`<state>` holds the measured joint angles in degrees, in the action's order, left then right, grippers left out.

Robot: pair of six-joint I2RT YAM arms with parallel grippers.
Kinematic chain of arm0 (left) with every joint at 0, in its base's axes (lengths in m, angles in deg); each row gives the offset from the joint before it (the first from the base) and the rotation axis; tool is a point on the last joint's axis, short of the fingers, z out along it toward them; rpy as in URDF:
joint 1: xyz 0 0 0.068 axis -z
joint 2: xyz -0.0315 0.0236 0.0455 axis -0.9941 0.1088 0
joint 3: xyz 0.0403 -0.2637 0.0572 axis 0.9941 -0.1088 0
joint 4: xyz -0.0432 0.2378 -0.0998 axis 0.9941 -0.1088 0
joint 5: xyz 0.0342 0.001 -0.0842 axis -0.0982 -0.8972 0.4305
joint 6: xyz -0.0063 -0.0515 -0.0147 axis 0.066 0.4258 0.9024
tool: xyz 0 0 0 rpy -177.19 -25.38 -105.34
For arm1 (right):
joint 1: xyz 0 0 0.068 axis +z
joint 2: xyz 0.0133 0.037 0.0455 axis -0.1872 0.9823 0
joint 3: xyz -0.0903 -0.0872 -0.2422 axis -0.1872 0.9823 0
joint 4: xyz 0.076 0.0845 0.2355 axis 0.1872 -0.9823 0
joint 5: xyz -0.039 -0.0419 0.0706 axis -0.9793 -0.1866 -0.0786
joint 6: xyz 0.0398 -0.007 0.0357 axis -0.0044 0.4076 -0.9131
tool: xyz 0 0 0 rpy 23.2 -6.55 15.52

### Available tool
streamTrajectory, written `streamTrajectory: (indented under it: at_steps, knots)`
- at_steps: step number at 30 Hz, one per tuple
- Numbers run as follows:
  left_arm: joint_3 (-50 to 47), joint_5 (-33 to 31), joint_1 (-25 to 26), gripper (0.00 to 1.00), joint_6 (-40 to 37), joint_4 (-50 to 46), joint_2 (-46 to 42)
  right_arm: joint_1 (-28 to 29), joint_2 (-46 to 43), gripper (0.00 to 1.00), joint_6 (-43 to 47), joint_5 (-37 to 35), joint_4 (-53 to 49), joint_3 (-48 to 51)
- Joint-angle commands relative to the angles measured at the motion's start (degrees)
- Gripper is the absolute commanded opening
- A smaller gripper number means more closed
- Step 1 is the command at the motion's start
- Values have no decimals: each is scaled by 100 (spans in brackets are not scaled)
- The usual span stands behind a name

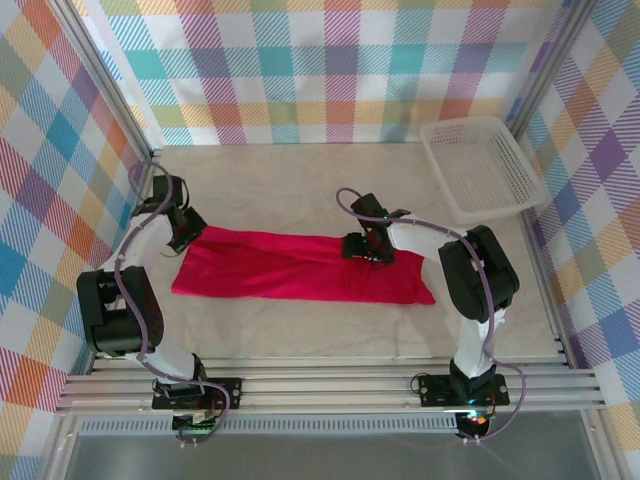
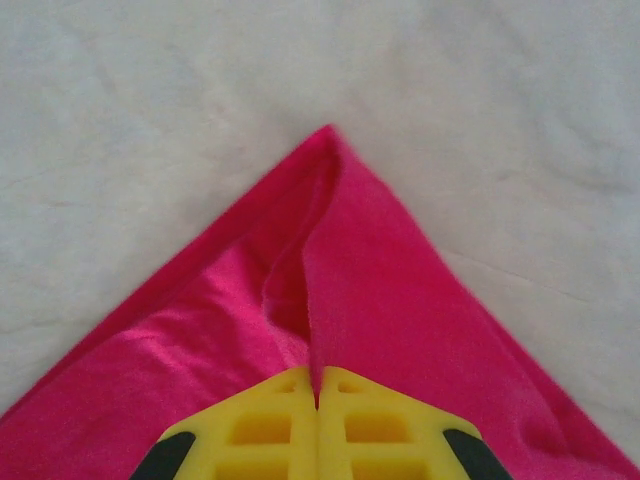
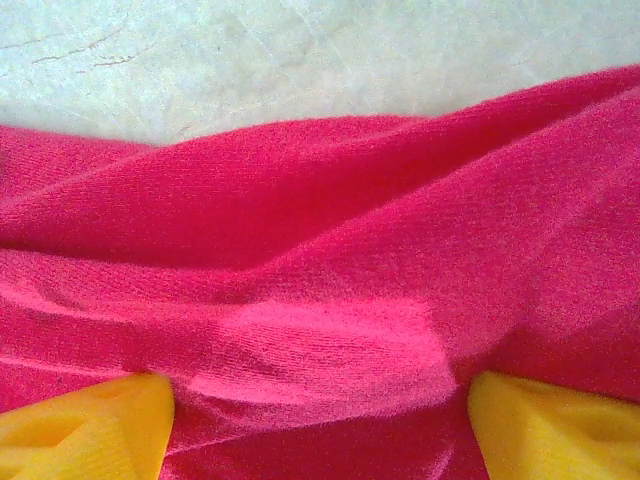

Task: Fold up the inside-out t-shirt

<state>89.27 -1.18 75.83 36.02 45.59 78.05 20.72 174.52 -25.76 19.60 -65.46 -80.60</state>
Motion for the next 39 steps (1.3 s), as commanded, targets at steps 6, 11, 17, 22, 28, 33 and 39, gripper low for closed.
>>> streamTrajectory:
  at_steps: [6, 11, 17, 22, 28, 33, 39]
  knots:
    - [-645, -229, -566, 0, 180, -159, -6, -31, 199, 77, -12, -148, -311, 182]
    - [-880, -118, -604, 0, 193, -35, 75, -27, 107, 77, -89, -77, -323, 312]
    - [-1144, 79, -604, 0, 236, 225, 23, -13, -920, 77, -93, 238, -573, 397]
    - [-1173, 6, -605, 0, 196, 189, 14, -13, -1397, 79, 4, 272, -851, 143]
    - [-1176, 0, -611, 2, 233, 250, 159, 81, -803, 79, -291, 627, -593, -425]
    - [-1215, -9, -627, 1, 280, 229, 321, 197, -174, 79, -805, 1433, 203, -918]
    - [-1309, 268, -796, 2, 407, 369, 522, 198, 523, 79, -1621, 1262, 471, -656]
